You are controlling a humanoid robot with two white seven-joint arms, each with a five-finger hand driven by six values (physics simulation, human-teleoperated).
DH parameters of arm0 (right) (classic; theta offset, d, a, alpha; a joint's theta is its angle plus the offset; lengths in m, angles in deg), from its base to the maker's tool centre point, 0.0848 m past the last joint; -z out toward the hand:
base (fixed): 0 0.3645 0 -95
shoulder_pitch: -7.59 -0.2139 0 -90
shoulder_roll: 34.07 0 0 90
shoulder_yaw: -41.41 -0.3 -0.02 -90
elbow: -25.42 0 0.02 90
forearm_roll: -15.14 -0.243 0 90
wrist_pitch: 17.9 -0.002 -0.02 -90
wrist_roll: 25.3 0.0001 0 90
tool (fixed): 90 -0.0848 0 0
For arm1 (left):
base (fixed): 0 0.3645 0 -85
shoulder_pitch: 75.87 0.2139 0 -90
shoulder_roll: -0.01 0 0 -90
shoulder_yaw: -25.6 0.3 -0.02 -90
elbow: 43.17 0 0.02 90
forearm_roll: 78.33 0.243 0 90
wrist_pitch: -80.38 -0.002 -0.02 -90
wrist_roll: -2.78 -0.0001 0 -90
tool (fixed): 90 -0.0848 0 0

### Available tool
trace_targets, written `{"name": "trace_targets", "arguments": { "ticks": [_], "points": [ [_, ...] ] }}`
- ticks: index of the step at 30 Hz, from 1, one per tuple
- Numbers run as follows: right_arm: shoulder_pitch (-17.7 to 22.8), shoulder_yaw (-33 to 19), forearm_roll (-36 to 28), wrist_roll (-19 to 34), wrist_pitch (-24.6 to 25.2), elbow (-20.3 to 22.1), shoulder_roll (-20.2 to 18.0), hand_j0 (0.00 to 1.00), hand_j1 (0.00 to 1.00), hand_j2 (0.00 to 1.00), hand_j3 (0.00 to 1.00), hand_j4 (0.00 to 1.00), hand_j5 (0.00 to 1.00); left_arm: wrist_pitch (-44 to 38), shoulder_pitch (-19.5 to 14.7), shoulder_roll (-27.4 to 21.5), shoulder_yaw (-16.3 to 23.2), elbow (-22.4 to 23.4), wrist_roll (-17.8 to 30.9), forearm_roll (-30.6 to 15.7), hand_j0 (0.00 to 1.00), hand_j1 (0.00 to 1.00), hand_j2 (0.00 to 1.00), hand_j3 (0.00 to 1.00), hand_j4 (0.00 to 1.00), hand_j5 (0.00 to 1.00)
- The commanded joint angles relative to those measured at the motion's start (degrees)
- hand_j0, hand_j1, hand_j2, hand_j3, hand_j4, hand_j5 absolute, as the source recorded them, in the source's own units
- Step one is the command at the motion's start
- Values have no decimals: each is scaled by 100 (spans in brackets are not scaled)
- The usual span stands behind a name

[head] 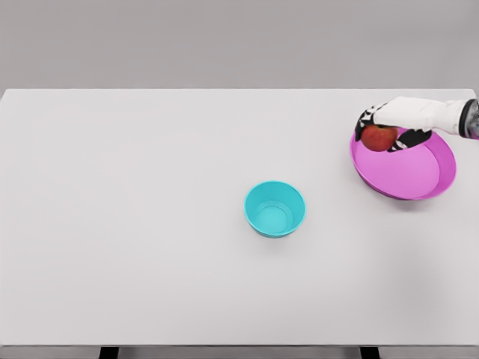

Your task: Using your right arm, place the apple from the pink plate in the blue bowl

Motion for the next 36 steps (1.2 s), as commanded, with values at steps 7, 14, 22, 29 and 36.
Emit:
{"name": "trace_targets", "arguments": {
  "ticks": [7,14,22,29,36],
  "points": [
    [176,20,-65,11,23,1334,-86,56,56,56,56,56,56,0,0,0,0,0,2,-3,100,100,100,100,100,100],
    [369,37,-65,11,23,2134,-95,56,56,56,56,56,56,0,0,0,0,0,2,-3,100,100,100,100,100,100],
    [466,37,-65,11,23,2697,-166,56,56,56,56,56,56,0,0,0,0,0,2,-3,100,100,100,100,100,100],
    [598,55,-65,11,23,3154,-122,56,56,56,56,56,56,0,0,0,0,0,2,-3,100,100,100,100,100,100],
    [615,239,-47,11,23,3224,230,56,56,56,56,56,56,0,0,0,0,0,2,-3,100,100,100,100,100,100]
  ]
}}
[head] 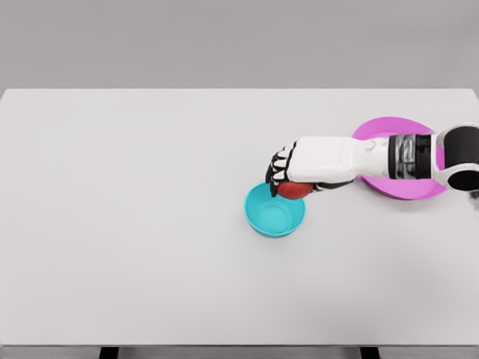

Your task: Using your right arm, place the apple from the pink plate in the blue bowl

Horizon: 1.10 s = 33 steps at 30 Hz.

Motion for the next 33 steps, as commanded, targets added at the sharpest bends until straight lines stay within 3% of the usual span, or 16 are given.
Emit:
{"name": "trace_targets", "arguments": {
  "ticks": [1,20,27,28,29,30,33],
  "points": [
    [0,96,-37,4,20,29,162,56,56,56,56,56,56,0,0,0,0,-1,2,-3,100,100,100,100,100,100],
    [132,280,157,4,20,-93,171,57,57,57,57,57,57,0,0,0,0,-1,2,-3,100,100,100,100,100,100],
    [132,280,183,4,20,-120,355,57,57,57,57,57,57,0,0,0,0,-1,2,-3,100,100,100,100,100,100],
    [132,280,183,4,20,-129,355,59,59,59,59,59,59,0,0,0,0,-1,2,-3,100,100,100,100,100,100],
    [132,263,183,4,20,-164,346,75,75,75,75,75,75,0,0,0,0,-1,2,-3,100,100,100,100,100,100],
    [132,263,174,4,20,-164,346,100,100,100,100,100,100,0,0,0,0,-1,2,-3,100,100,100,100,100,100],
    [132,263,183,4,20,-146,346,100,100,100,100,100,100,0,0,0,0,-1,2,-3,100,100,100,100,100,100]
  ]
}}
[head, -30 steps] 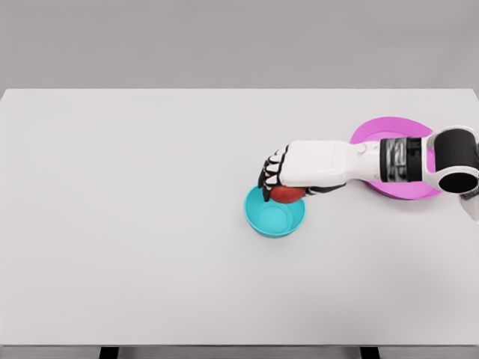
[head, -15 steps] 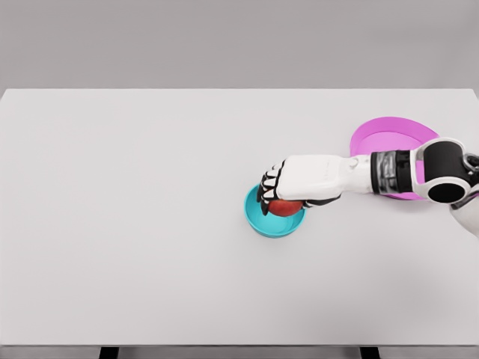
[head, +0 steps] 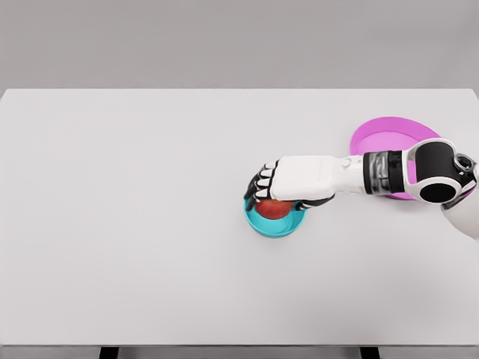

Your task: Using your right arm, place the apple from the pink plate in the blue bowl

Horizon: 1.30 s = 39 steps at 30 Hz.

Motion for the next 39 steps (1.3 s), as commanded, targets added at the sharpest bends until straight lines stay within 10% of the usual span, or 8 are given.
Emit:
{"name": "trace_targets", "arguments": {
  "ticks": [1,12,17,25,39],
  "points": [
    [0,-7,-30,-1,16,1,-1,100,100,100,100,100,100,0,0,0,0,-1,2,-3,100,100,100,100,100,100],
    [-70,-59,-74,-1,16,151,-36,100,100,100,100,100,100,0,0,0,0,-1,2,-3,100,100,100,100,100,100],
    [35,-1685,-127,-1,16,177,-264,100,100,100,100,100,100,0,0,0,0,-1,2,-3,100,100,100,100,100,100],
    [773,-4067,-136,-1,16,-1572,-10,100,100,100,100,100,100,0,0,0,0,-1,2,-3,100,100,100,100,100,100],
    [1283,-4146,-92,-1,16,-1651,122,100,100,100,100,100,100,35,-70,0,-8,-9,2,-3,100,100,100,100,100,100]
  ]
}}
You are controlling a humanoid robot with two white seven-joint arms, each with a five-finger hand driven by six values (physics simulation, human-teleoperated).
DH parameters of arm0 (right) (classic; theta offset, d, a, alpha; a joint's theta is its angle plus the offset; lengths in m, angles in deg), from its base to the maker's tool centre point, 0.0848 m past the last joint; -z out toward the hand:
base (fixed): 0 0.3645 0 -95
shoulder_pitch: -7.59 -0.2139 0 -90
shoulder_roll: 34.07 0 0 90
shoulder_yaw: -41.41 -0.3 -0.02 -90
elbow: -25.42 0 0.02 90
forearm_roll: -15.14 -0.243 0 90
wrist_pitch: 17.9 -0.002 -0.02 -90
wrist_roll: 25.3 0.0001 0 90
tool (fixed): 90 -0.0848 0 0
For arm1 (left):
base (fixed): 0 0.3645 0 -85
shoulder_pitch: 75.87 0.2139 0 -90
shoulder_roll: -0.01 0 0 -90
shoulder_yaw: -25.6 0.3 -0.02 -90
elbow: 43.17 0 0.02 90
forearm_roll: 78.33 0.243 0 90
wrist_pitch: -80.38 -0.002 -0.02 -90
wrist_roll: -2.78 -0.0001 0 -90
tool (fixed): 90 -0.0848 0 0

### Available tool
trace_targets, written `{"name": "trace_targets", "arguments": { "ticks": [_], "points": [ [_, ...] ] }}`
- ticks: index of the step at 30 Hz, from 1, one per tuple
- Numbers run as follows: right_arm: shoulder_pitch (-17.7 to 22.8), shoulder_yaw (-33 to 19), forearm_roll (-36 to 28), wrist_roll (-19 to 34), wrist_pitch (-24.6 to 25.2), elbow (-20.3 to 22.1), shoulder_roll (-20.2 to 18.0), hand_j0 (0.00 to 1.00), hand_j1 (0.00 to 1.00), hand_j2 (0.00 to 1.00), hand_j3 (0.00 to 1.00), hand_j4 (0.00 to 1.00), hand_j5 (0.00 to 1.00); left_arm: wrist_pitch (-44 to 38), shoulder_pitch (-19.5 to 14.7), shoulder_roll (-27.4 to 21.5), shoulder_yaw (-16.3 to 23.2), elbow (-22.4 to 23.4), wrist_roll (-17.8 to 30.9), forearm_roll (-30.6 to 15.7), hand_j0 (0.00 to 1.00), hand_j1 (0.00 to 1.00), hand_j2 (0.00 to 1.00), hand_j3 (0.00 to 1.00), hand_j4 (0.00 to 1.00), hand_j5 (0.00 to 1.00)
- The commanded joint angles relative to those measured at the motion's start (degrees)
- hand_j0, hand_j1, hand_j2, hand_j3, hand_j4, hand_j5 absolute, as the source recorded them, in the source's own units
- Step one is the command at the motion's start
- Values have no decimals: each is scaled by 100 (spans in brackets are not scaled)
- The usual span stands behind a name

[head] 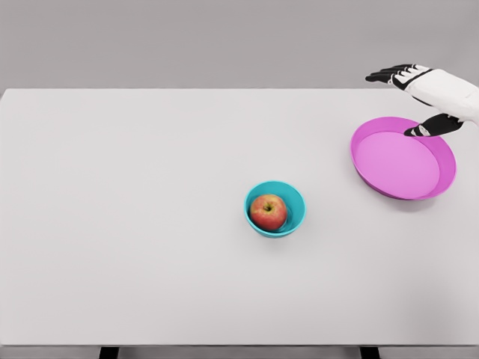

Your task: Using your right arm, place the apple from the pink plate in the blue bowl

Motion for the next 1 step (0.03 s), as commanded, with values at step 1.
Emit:
{"name": "trace_targets", "arguments": {
  "ticks": [1],
  "points": [
    [0,-11,-38,-3,18,10,-20,100,100,100,100,100,100,-13,35,0,17,3,10,12,100,100,100,100,100,100]
  ]
}}
